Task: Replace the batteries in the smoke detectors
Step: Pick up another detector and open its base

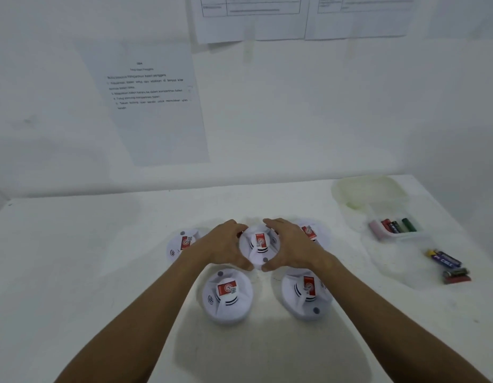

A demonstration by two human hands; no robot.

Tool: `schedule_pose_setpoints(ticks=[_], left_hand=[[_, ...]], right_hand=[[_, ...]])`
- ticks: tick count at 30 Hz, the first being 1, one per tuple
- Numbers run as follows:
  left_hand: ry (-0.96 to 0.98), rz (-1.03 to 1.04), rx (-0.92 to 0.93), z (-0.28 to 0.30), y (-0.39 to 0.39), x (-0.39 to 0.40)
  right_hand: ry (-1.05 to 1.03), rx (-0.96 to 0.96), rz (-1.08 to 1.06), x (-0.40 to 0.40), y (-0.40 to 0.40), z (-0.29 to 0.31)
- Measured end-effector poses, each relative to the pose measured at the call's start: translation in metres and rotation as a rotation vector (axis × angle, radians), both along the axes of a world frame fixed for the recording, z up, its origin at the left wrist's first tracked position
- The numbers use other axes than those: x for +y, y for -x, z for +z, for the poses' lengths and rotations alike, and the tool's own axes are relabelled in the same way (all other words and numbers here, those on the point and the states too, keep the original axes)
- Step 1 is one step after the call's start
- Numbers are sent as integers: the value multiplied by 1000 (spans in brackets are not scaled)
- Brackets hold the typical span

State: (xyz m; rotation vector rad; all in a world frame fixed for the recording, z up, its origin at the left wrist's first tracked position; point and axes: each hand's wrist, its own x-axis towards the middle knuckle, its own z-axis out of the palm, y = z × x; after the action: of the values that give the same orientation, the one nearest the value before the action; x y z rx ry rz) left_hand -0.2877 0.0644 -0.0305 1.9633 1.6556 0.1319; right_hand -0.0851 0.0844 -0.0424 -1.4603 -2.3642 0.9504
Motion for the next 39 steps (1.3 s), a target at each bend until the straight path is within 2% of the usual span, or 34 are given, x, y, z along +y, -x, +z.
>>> schedule_pose_setpoints(ticks=[6,13,18,23,28,34,39], left_hand=[[-140,47,-190,27,-13,-18],[-266,70,-327,77,-62,-31],[-283,73,-442,91,-101,-36],[-256,23,-401,94,-124,-39],[-279,-18,-458,107,-146,-42],[-355,-50,-385,114,-167,-45],[-382,-85,-397,117,-195,-44]], right_hand=[[-82,106,103,-2,-29,32],[-169,102,217,-8,-82,88],[-118,271,182,-9,-119,99],[54,523,156,-13,-153,100],[122,688,126,-18,-170,94],[35,592,131,-24,-185,87],[-15,674,37,-28,-208,85]])
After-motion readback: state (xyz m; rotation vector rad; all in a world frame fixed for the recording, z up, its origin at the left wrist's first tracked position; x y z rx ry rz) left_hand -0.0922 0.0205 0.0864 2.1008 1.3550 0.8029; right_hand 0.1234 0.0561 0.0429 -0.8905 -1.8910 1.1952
